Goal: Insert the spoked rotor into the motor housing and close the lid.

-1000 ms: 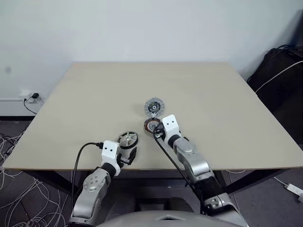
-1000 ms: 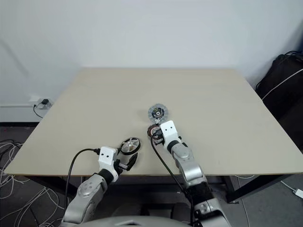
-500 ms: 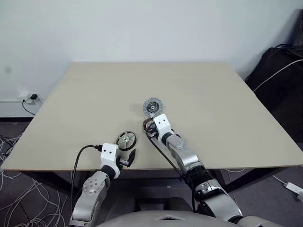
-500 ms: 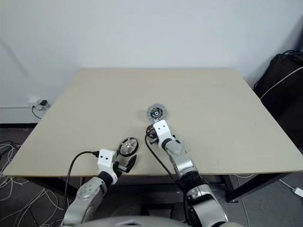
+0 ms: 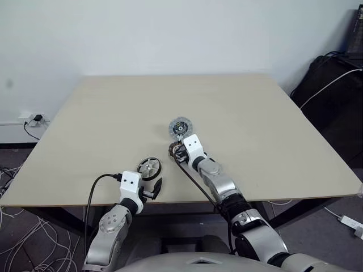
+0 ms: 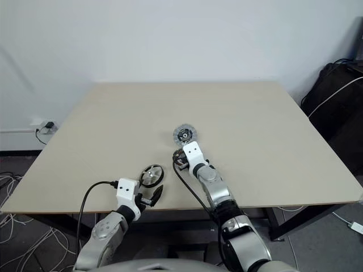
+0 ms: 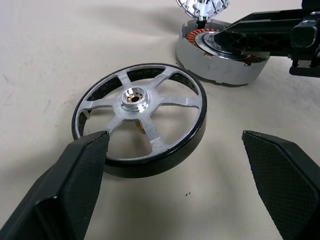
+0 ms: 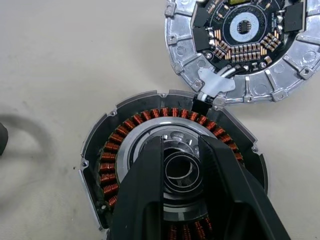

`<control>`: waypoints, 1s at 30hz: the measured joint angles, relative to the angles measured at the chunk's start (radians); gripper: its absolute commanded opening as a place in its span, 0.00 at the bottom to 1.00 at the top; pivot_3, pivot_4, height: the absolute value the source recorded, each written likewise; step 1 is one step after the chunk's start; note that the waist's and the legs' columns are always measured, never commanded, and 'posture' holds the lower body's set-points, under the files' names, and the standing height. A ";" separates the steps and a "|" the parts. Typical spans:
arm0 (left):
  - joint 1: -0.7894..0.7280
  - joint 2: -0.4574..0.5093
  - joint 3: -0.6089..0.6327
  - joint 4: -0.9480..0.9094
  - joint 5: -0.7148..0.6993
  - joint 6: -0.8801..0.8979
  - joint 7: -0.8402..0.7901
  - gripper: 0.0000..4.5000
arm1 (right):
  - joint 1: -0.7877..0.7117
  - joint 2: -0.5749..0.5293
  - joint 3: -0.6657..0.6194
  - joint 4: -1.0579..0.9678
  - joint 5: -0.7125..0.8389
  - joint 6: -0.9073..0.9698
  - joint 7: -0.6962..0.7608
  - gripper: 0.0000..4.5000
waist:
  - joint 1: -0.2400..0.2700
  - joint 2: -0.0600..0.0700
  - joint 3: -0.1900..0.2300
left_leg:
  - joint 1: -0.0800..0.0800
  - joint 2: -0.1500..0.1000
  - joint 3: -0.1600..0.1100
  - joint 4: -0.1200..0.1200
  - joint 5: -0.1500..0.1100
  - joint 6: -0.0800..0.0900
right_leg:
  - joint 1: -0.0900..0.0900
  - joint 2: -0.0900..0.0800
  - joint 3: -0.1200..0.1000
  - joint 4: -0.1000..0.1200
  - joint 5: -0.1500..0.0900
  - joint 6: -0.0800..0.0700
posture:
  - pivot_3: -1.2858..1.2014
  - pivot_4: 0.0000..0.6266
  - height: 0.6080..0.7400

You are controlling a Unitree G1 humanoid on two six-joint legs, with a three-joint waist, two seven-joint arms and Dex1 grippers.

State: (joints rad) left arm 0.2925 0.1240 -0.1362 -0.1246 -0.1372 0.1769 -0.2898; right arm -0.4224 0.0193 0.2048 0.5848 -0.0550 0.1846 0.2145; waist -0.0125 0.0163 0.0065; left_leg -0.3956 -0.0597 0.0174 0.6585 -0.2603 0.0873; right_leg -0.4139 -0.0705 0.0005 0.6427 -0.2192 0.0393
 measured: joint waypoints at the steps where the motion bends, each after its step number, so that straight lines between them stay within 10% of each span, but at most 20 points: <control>1: 0.000 -0.001 0.000 0.000 0.000 -0.003 0.000 1.00 | -0.003 0.002 0.000 0.000 0.000 -0.001 0.001 0.15 | 0.000 0.000 0.000 | 0.000 0.000 0.000 0.000 0.000 0.000 | 0.000 0.000 0.000 0.000 0.000 0.000 | 0.52 0.00 1.00; 21: 0.004 -0.004 0.007 0.000 0.000 -0.016 0.004 1.00 | -0.058 0.023 -0.010 0.078 0.000 -0.023 0.005 0.15 | 0.000 0.000 0.000 | 0.000 0.000 0.000 0.000 0.000 0.000 | 0.000 0.000 0.000 0.000 0.000 0.000 | 0.52 0.00 1.00; 30: 0.004 -0.007 0.008 0.002 0.000 -0.019 0.004 1.00 | -0.073 0.020 -0.017 0.109 -0.015 -0.044 0.004 0.81 | 0.000 0.000 0.000 | 0.000 0.000 0.000 0.000 0.000 0.000 | 0.000 0.000 0.000 0.000 0.000 0.000 | 0.52 0.00 1.00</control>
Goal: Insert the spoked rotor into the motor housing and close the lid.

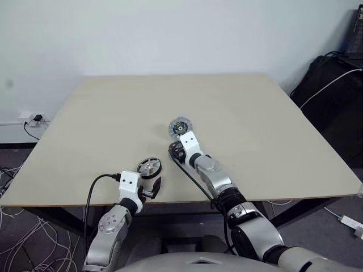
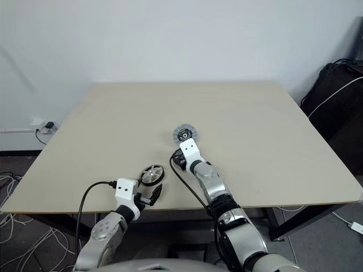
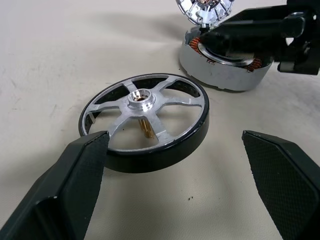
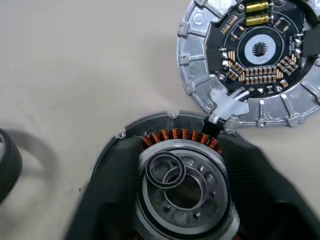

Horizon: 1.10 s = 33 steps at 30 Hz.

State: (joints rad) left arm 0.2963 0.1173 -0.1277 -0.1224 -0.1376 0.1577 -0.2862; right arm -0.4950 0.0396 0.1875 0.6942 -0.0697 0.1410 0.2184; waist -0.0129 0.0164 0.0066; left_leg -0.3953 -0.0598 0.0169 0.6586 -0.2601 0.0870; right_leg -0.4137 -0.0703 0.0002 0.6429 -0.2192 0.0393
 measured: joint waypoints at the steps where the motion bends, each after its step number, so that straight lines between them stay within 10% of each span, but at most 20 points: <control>1: 0.000 0.000 0.000 0.000 0.000 0.000 0.000 1.00 | 0.000 -0.001 -0.001 -0.001 0.000 0.000 0.001 0.87 | 0.000 0.000 0.000 | 0.000 0.000 0.000 0.000 0.000 0.000 | 0.000 0.000 0.000 0.000 0.000 0.000 | 0.52 0.00 1.00; 5: -0.003 0.000 0.000 0.003 0.000 -0.001 -0.002 1.00 | 0.037 -0.003 -0.006 -0.095 0.025 0.004 0.043 0.79 | 0.000 0.000 0.000 | 0.000 0.000 0.000 0.000 0.000 0.000 | 0.000 0.000 0.000 0.000 0.000 0.000 | 0.52 0.00 1.00; 16: -0.015 -0.002 0.000 0.019 0.000 -0.013 -0.009 1.00 | 0.073 0.036 0.042 -0.243 -0.003 0.159 -0.005 0.01 | 0.001 0.000 0.000 | -0.001 0.000 0.000 0.000 0.000 0.000 | -0.001 0.000 0.000 0.000 0.000 0.000 | 0.52 0.00 1.00; 33: -0.001 -0.008 -0.001 0.018 0.000 -0.013 0.000 1.00 | 0.008 0.051 0.070 -0.137 -0.043 0.188 -0.072 0.01 | 0.000 0.000 0.001 | 0.000 0.000 -0.001 0.000 0.000 0.000 | 0.000 0.000 0.000 0.000 0.000 0.000 | 0.52 0.00 1.00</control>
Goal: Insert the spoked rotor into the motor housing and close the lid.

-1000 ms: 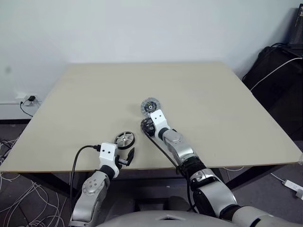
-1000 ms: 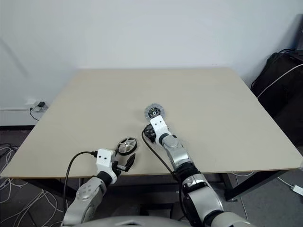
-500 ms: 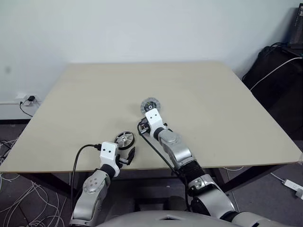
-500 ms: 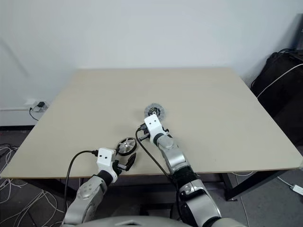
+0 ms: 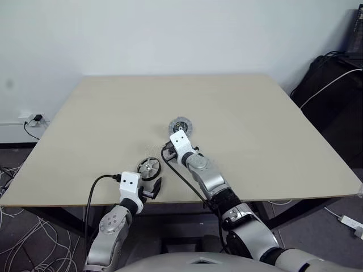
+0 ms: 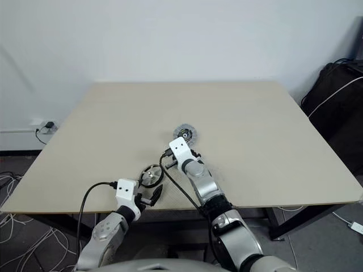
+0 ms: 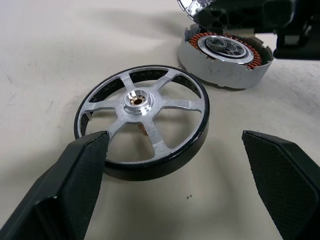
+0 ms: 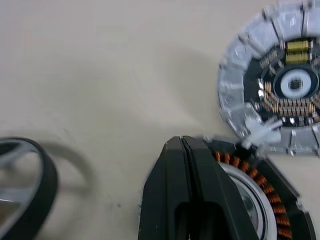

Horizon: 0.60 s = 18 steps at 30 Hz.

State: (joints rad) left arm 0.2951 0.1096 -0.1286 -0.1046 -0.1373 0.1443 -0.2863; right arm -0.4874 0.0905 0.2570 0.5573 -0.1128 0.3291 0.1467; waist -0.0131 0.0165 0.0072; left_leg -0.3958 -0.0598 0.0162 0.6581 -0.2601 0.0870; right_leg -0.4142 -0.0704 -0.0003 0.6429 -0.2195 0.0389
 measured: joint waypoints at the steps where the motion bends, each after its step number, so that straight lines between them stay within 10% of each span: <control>1: 0.000 0.000 0.000 0.000 0.000 0.000 0.001 1.00 | -0.004 0.000 -0.003 0.008 0.000 0.002 -0.003 0.01 | 0.000 0.000 0.000 | 0.000 0.000 0.000 0.000 0.000 0.000 | 0.000 0.000 0.000 0.000 0.000 0.000 | 0.52 0.00 1.00; 18: -0.001 -0.008 -0.001 -0.008 0.000 0.002 0.002 1.00 | 0.026 -0.060 -0.018 -0.063 -0.004 0.084 -0.008 0.01 | 0.001 0.000 0.000 | 0.000 0.000 0.000 0.000 0.000 0.000 | 0.000 0.000 0.000 0.000 0.000 0.000 | 0.52 0.00 1.00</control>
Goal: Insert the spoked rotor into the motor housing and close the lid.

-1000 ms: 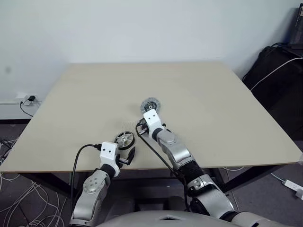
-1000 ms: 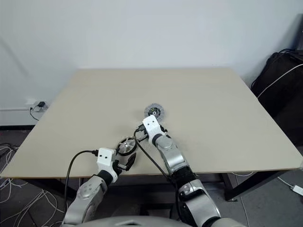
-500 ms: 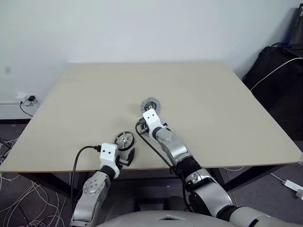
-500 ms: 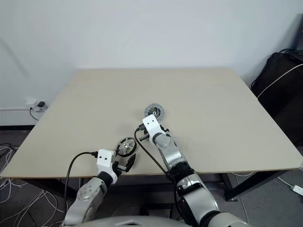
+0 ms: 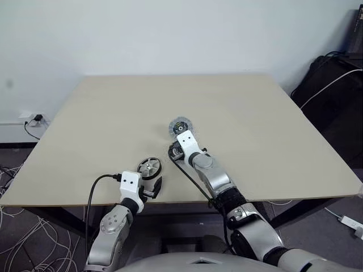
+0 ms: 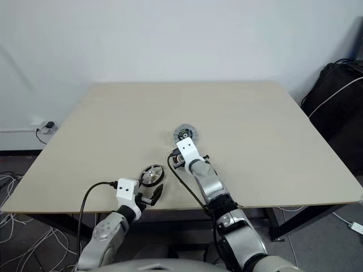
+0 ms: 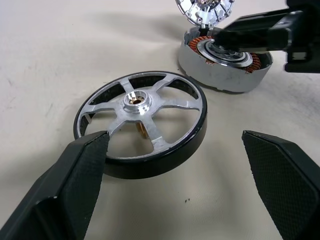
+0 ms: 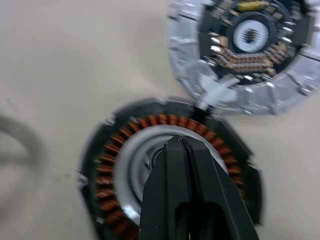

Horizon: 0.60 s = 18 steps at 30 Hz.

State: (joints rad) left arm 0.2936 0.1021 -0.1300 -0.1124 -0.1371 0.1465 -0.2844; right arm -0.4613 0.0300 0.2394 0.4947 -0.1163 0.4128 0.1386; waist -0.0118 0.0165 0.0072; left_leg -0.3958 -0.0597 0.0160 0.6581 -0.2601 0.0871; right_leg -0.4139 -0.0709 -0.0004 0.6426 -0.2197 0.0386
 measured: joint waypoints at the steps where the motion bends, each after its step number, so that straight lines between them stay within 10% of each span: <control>1: 0.000 0.000 0.000 -0.001 0.000 0.000 0.000 1.00 | 0.010 -0.010 -0.003 -0.019 0.000 0.011 0.004 0.01 | 0.000 0.000 0.000 | 0.000 0.000 0.000 0.000 0.000 0.000 | 0.000 0.000 0.000 0.000 0.000 0.000 | 0.52 0.00 1.00; 18: -0.022 -0.002 -0.018 -0.002 0.000 0.017 -0.001 1.00 | 0.080 -0.030 -0.011 -0.161 0.010 0.072 0.033 0.01 | 0.000 -0.001 0.001 | 0.000 0.000 0.000 0.000 0.000 0.000 | 0.000 0.000 0.000 -0.001 0.000 0.000 | 0.52 0.00 1.00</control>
State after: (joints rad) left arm 0.2721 0.1005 -0.1481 -0.1140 -0.1370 0.1633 -0.2853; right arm -0.3811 0.0003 0.2281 0.3341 -0.1068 0.4848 0.1715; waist -0.0115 0.0150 0.0085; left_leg -0.3962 -0.0597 0.0159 0.6580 -0.2602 0.0873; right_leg -0.4139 -0.0712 -0.0005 0.6420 -0.2199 0.0388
